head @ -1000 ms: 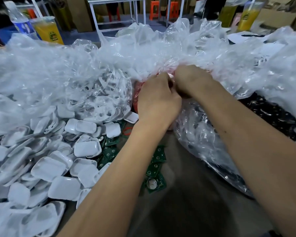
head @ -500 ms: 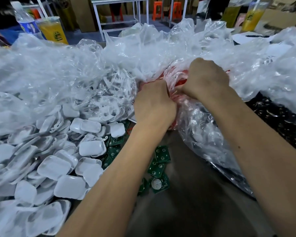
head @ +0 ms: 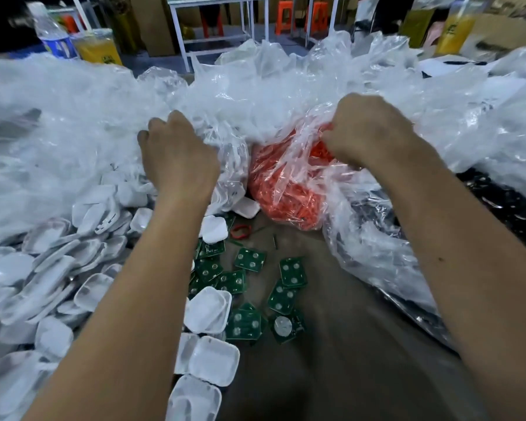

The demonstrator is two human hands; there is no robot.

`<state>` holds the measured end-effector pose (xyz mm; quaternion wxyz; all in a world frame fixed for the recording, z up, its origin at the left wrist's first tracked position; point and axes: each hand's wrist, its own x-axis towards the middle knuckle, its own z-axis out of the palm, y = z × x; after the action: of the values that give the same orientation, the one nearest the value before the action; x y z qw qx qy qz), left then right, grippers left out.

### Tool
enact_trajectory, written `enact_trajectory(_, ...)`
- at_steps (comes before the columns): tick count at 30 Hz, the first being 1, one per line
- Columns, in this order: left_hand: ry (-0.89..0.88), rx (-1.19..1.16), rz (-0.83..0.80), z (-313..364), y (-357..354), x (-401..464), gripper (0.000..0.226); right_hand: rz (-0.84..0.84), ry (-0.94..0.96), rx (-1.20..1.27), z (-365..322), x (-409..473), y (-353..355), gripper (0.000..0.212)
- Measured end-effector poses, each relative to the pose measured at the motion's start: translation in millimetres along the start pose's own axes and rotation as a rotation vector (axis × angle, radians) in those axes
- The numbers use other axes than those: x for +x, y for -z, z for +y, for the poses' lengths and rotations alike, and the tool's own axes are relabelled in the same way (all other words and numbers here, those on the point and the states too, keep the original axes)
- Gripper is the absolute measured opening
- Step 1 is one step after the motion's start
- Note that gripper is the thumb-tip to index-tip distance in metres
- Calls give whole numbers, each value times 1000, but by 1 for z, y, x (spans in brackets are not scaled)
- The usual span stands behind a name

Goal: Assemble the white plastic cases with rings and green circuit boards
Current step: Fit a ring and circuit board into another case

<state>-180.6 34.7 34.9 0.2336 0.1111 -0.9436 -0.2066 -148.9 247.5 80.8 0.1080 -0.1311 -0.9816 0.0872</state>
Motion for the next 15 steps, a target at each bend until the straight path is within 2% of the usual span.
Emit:
enact_trajectory(2, 50, 18, -87, -12, -1, 10, 30, 158, -38, 77, 2, 4, 11, 22)
enact_trajectory(4, 68, 27, -192, -17, 0, 16, 22, 336, 12, 225, -1, 3, 22, 27)
enact_trajectory(5, 55, 40, -243, -17, 0, 18, 18, 372, 53, 324, -6, 2, 26, 28)
enact_trajectory(7, 17, 57, -303, -15, -2, 19, 25, 309, 129, 537, -20, -5, 27, 38)
enact_trajectory(9, 8, 37, -282, -15, -4, 20, 22, 151, 159, 612, -34, -13, 21, 41)
enact_trajectory(12, 68, -44, -267, -21, -3, 22, 18, 3, 209, 459, -41, -17, 1, 32)
enact_trajectory(15, 128, -145, -305, -28, 2, 23, 22, -16, 191, 372, -36, -17, -10, 27)
